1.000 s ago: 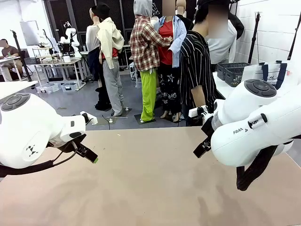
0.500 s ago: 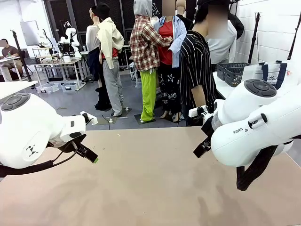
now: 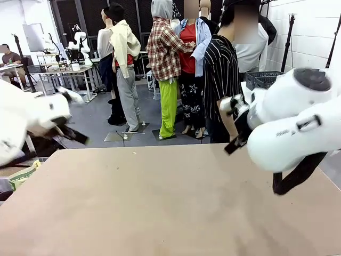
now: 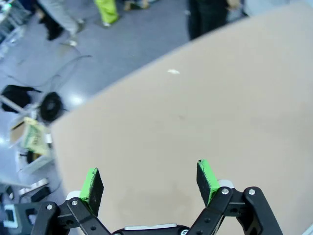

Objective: Transfer purchased items from the store into the shopping bag.
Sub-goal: Open the Reusable shopping bag in the center of the table.

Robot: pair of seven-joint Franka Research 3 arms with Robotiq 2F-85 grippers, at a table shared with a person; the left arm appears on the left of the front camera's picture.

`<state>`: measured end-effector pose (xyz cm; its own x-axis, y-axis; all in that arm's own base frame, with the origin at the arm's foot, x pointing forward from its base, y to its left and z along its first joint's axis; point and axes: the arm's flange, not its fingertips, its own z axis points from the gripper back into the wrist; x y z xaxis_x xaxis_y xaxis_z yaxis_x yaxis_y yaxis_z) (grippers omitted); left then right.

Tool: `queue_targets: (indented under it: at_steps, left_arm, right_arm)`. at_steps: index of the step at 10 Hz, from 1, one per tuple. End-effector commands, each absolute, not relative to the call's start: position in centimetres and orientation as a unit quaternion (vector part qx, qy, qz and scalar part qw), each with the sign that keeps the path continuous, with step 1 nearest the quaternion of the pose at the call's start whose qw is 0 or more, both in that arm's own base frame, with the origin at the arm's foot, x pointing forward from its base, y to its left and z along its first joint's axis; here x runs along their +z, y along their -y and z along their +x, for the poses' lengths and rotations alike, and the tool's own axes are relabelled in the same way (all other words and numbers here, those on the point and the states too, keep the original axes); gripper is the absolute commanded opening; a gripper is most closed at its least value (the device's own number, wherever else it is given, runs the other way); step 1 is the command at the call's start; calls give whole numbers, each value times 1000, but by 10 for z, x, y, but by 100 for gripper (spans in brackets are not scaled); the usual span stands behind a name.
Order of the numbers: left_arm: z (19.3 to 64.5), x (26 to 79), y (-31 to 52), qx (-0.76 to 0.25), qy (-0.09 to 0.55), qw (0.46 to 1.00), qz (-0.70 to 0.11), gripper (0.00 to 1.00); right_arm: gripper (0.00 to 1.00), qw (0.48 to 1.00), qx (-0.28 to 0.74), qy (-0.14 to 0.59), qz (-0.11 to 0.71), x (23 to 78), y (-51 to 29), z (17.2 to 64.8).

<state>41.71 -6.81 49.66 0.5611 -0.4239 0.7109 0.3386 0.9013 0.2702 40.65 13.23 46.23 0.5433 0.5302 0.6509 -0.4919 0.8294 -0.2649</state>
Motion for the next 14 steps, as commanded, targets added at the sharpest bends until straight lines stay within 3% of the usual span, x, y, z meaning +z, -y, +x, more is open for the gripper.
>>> queue_targets:
  at_steps: [1, 4, 8, 10, 11, 14]
  left_arm:
    - [407, 527, 18, -152, 399, 898, 104, 100]
    - [360, 521, -94, -48, 339, 935, 86, 100]
    - [313, 479, -169, 116, 317, 941, 26, 100]
    - [314, 479, -166, 122, 321, 939, 17, 100]
    - [337, 508, -198, 106, 310, 944, 25, 100]
    - [337, 508, -198, 106, 310, 944, 25, 100]
  right_arm:
    - [100, 876, 197, 430, -93, 507, -85, 406]
    - [100, 892, 38, 429, -138, 517, 43, 384]
    - [100, 893, -126, 421, -92, 467, 150, 332]
    - [100, 896, -139, 416, -77, 448, 154, 327]
    - [100, 903, -125, 397, -104, 500, 187, 374]
    - [100, 903, -125, 397, -104, 500, 187, 374]
